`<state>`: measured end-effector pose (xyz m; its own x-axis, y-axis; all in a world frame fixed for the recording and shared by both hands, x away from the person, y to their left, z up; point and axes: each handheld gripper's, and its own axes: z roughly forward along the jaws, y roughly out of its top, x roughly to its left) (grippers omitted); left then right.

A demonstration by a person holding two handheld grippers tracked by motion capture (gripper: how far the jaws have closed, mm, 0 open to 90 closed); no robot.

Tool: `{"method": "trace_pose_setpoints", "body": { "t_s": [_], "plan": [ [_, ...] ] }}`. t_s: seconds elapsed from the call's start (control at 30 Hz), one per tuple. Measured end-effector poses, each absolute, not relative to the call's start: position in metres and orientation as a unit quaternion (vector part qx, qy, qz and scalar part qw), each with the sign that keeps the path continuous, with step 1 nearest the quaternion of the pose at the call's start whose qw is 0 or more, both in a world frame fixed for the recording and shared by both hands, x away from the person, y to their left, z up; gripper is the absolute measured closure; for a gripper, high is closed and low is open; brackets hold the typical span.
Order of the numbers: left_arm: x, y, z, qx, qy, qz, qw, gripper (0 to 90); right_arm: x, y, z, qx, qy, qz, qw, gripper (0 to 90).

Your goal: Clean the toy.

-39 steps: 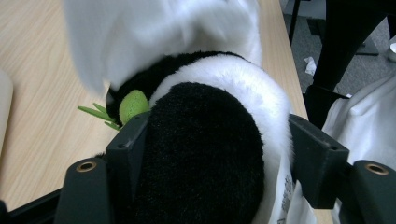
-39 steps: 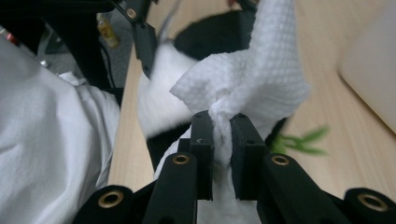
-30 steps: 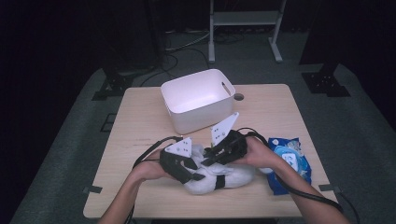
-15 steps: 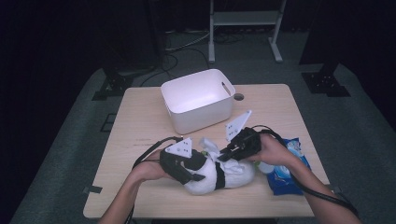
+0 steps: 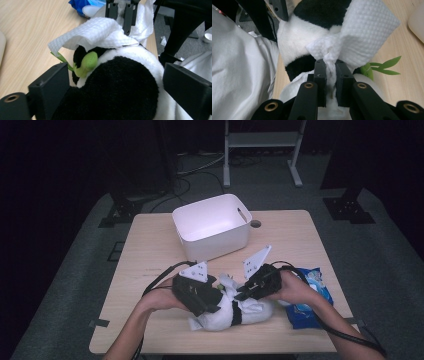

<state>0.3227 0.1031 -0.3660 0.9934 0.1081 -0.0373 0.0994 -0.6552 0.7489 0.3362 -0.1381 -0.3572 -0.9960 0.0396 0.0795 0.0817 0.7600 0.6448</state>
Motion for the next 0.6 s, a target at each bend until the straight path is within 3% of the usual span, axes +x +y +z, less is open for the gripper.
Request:
{"method": "trace_pose_setpoints", "body": {
  "t_s": [0.27, 0.6],
  "plan": [
    [0.320, 0.091, -0.377, 0.927, 0.043, -0.017, 0.372, 3.6, 0.333, -0.134, -0.357, -0.022, -0.939, -0.340, 0.036, 80.2],
    [0.321, 0.095, -0.370, 0.930, 0.033, 0.010, 0.367, 32.8, 0.336, -0.135, -0.356, -0.023, -0.938, -0.344, 0.035, 80.1]
  ]
}}
